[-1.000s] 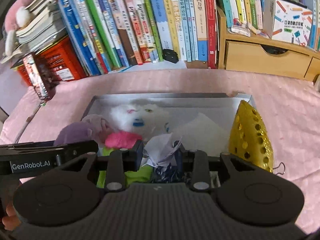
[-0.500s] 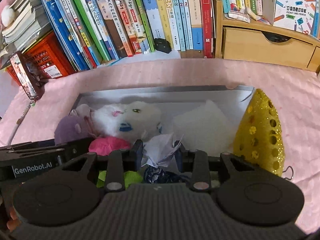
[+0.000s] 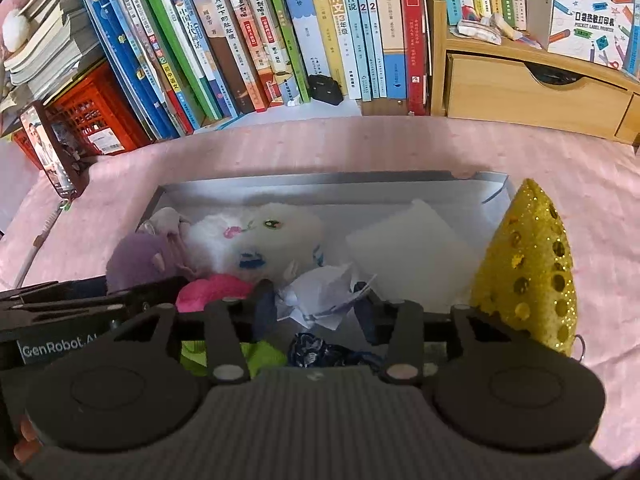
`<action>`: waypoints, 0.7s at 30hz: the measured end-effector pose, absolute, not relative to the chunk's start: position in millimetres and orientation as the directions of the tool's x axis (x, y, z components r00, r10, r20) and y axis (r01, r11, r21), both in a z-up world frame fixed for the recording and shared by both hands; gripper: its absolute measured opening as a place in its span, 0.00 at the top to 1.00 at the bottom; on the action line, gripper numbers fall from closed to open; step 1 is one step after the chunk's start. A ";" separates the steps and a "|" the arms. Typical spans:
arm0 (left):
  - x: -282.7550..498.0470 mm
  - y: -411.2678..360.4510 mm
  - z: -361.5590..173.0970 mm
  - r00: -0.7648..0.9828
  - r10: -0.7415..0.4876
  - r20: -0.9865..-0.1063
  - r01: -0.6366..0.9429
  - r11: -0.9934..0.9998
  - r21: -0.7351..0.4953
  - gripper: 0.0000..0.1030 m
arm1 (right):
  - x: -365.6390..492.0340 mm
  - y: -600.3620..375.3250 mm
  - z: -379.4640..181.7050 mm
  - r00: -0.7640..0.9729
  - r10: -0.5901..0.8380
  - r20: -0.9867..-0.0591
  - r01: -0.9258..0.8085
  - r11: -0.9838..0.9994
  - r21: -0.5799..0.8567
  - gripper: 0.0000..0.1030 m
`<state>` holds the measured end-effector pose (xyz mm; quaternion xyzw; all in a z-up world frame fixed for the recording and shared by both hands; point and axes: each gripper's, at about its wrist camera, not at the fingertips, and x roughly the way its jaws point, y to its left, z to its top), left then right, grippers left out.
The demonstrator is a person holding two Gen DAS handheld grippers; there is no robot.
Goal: Organize books
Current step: 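Lower the purple pompom into the tray and open the left tool while the right releases the tissue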
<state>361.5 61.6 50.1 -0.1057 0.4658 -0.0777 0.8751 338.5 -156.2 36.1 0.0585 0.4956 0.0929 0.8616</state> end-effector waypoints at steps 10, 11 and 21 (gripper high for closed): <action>351.2 60.4 56.1 0.571 -0.234 -0.787 0.049 0.967 -0.252 0.23 | 329.0 -162.0 43.8 0.511 0.204 -0.835 -0.100 0.979 0.178 0.29; 349.5 59.8 57.4 0.575 -0.232 -0.784 0.051 0.967 -0.249 0.22 | 327.6 -163.1 44.9 0.513 0.205 -0.834 -0.099 0.979 0.180 0.29; 330.8 59.6 76.9 0.626 -0.211 -0.751 0.051 0.972 -0.230 0.12 | 310.5 -165.6 63.0 0.544 0.212 -0.812 -0.107 0.977 0.184 0.22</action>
